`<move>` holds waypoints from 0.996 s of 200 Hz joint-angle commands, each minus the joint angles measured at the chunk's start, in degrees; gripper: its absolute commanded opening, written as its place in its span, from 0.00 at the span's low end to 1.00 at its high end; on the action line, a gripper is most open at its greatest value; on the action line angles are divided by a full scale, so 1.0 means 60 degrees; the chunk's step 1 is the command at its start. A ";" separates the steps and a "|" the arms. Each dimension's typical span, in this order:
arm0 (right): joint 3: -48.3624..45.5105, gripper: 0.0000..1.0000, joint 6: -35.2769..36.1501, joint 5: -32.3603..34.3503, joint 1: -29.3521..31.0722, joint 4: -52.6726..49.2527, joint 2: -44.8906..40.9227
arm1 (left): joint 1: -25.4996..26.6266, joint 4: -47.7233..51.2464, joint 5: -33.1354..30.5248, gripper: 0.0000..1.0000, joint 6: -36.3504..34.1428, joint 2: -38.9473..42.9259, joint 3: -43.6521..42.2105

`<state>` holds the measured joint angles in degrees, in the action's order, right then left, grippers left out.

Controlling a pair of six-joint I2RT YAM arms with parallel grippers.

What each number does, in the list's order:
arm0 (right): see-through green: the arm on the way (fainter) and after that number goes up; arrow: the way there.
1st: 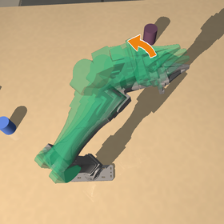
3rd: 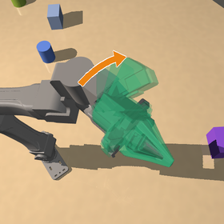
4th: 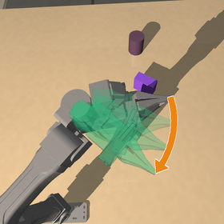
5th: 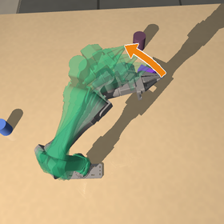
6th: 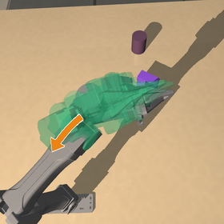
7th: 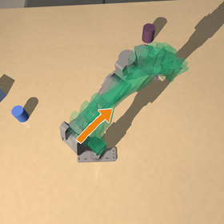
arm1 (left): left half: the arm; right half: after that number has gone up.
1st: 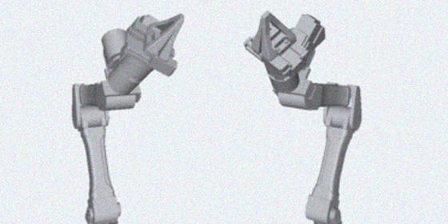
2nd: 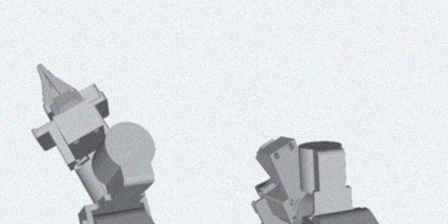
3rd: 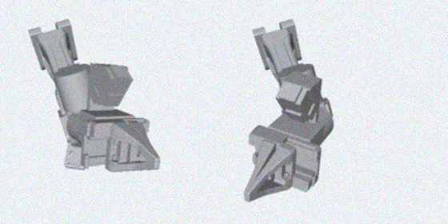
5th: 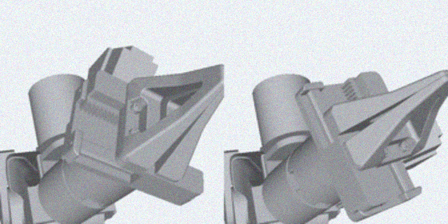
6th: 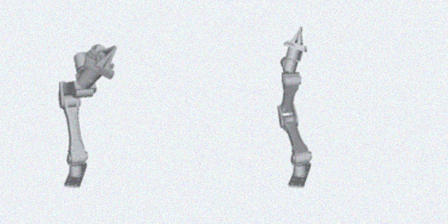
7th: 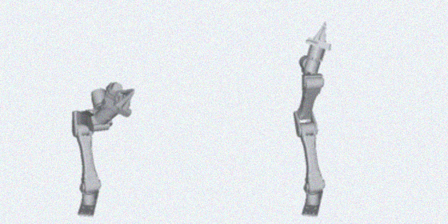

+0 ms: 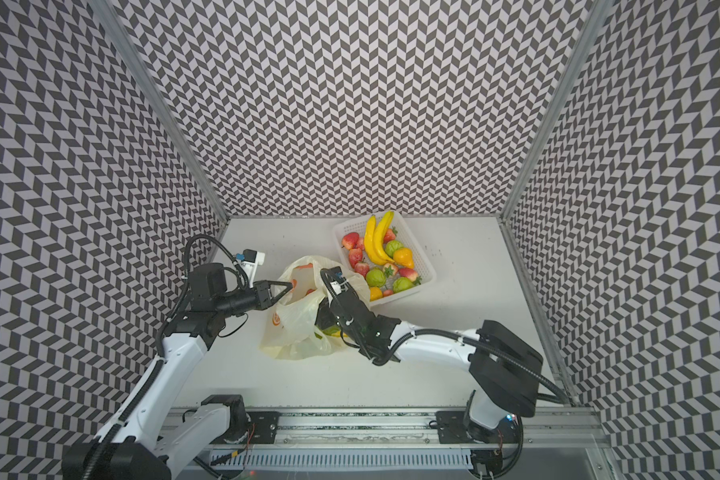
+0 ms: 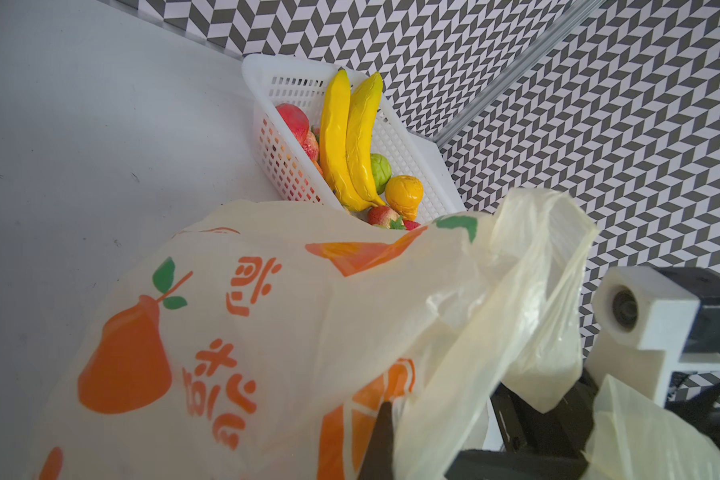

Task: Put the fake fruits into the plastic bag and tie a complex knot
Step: 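Lower the lemon into the bag and open the right gripper, then withdraw the right gripper from the bag back over the basket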

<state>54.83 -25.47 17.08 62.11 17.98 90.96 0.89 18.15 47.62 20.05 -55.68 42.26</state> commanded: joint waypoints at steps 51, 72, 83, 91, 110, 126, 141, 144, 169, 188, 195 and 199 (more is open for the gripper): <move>-0.0913 0.86 0.0152 -0.0113 -0.0001 -0.0734 -0.1444 | -0.0014 0.0022 -0.0260 0.00 0.0082 0.0148 0.0526; -0.1325 0.86 0.0157 -0.0122 -0.0023 -0.1327 -0.1949 | -0.0056 -0.0049 -0.0228 0.00 0.0203 0.0125 0.0559; -0.1570 0.86 0.0195 -0.0054 -0.0016 -0.1563 -0.2233 | -0.0067 -0.0155 -0.0149 0.00 0.0309 0.0125 0.0545; -0.1752 0.86 0.0230 -0.0001 -0.0022 -0.1694 -0.2436 | -0.0074 -0.0232 -0.0081 0.00 0.0376 0.0125 0.0530; -0.2132 0.86 0.0257 0.0083 -0.0075 -0.1868 -0.2909 | -0.0089 -0.0370 0.0087 0.00 0.0378 0.0085 0.0526; -0.2244 0.86 0.0209 0.0174 -0.0143 -0.2265 -0.3171 | -0.0089 -0.0375 0.0080 0.00 0.0613 0.0084 0.0541; -0.2159 0.86 0.0268 0.0185 -0.0234 -0.2844 -0.3322 | -0.0089 -0.0346 0.0063 0.00 0.0627 0.0095 0.0548; -0.2133 0.86 0.0279 0.0185 -0.0253 -0.2957 -0.3351 | -0.0089 -0.0345 0.0051 0.00 0.0627 0.0095 0.0549; -0.2052 0.86 0.0542 -0.0186 -0.0415 -0.3641 -0.3896 | -0.0089 -0.0294 -0.0007 0.00 0.0592 0.0112 0.0572; -0.1717 0.88 0.0701 -0.0634 -0.0636 -0.4549 -0.4235 | -0.0125 -0.0089 -0.0204 0.00 0.0452 0.0132 0.0663; -0.1509 0.88 0.0825 -0.0846 -0.0755 -0.4959 -0.4318 | -0.0147 0.0068 -0.0377 0.00 0.0163 0.0125 0.0729; -0.1382 0.88 0.0910 -0.0982 -0.0828 -0.5193 -0.4367 | -0.0161 0.0148 -0.0496 0.00 0.0085 0.0142 0.0772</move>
<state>42.41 -22.52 15.16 58.98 -6.02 67.46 0.62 17.85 47.00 23.05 -55.59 44.07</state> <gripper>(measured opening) 0.880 0.047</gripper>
